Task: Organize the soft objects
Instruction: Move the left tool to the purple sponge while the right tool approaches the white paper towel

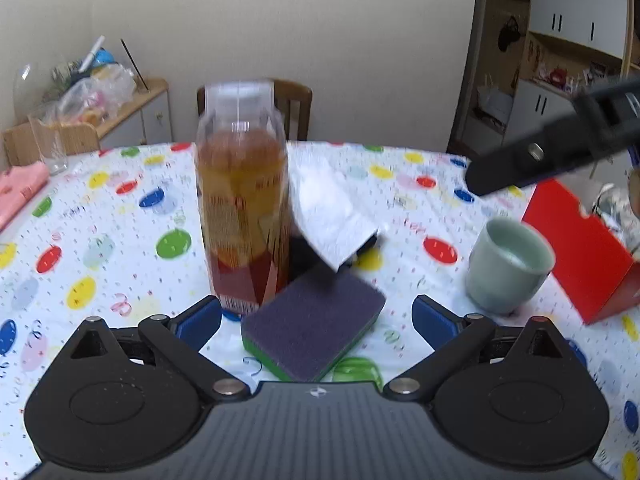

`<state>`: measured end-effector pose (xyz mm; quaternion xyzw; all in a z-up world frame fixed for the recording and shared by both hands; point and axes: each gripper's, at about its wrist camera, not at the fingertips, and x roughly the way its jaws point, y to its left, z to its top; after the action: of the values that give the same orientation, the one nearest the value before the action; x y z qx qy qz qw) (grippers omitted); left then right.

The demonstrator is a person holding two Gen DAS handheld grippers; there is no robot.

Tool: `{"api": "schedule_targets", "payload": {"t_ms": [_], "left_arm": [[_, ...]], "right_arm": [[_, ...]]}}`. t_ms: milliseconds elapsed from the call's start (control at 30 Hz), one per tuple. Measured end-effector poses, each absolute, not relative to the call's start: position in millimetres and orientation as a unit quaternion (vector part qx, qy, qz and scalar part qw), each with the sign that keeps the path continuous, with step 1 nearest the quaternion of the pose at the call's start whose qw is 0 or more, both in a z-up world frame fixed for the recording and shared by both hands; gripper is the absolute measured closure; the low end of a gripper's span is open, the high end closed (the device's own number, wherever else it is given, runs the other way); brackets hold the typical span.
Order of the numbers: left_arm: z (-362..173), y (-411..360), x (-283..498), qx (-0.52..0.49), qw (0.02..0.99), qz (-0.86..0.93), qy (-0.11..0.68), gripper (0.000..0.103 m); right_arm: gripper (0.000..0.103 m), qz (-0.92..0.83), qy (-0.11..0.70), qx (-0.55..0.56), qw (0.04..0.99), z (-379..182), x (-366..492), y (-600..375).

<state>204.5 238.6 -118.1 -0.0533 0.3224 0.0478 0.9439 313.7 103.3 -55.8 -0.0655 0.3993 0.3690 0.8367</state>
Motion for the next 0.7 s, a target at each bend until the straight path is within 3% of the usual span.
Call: {"api": "schedule_targets", "payload": {"t_ms": [700], "left_arm": [[-173.1, 252.0, 244.9, 0.012, 0.933, -0.008, 0.361, 0.001]], "right_arm": [[0.032, 0.359, 0.445, -0.127, 0.811, -112.1, 373.0, 172.4]]}}
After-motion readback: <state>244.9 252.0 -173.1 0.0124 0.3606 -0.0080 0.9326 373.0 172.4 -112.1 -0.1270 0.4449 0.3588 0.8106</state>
